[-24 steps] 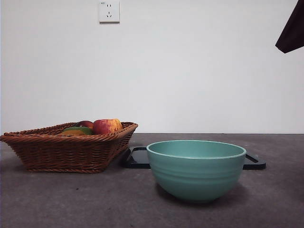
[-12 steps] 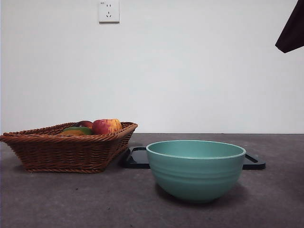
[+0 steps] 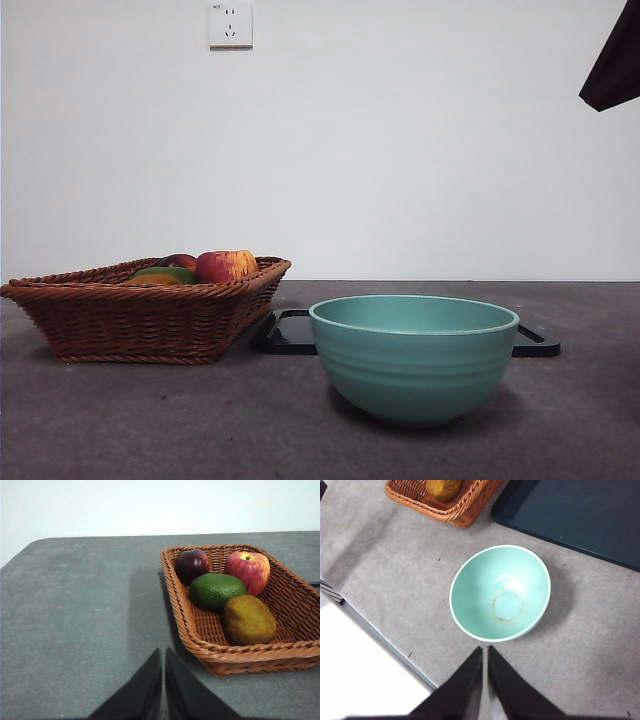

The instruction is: Pick up the wifruite, put it on the bowl, pick up the plate, put it on desk

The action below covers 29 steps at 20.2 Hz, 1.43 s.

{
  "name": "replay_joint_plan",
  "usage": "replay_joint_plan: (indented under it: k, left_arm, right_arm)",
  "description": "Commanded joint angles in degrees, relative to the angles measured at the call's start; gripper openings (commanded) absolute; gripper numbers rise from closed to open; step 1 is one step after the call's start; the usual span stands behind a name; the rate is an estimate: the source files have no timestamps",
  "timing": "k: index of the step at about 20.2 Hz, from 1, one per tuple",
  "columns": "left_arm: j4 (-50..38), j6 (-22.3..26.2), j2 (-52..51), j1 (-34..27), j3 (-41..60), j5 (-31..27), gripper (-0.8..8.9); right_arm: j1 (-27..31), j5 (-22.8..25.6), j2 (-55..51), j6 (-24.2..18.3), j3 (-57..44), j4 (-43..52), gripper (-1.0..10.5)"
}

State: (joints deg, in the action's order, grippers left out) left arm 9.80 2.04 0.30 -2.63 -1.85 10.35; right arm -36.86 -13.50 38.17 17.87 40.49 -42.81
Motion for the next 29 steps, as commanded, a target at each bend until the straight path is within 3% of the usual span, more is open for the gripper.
replay_joint_plan:
  k: [1,10,13,16,22,26,29]
  left_arm:
    - [0.55,-0.15,-0.11,-0.13,1.16,-0.04,0.09]
    - [0.52,-0.17,-0.11,-0.13,1.16,-0.04,0.09]
    - [0.55,-0.17,-0.11,-0.13,1.16,-0.04,0.09]
    - [0.52,-0.17,-0.11,-0.13,1.16,-0.04,0.09]
    - [0.52,-0.17,-0.11,-0.13,1.16,-0.04,0.09]
    - [0.52,-0.17,-0.11,-0.13,1.16,-0.04,0.09]
    - [0.52,-0.17,-0.11,-0.13,1.16,-0.04,0.09]
  right_arm:
    - [-0.50,0.02,0.26,-0.35,1.01,0.57,0.1]
    - [-0.50,0.07,0.13,-0.44,1.01,0.57,0.1]
    - [1.60,3.41,-2.62,-3.58,0.79,1.27,0.1]
    - [8.90,9.29,-8.90,-4.09,-2.69,10.16,0.1]
    - [25.94,9.42,-23.91,-10.86,-17.57,28.61,0.1]
    - [32.39,9.46,-31.85,-12.98,-27.30,35.54,0.1]
    - [34.16,9.53,-33.90,-13.33,-30.71,37.46,0.1]
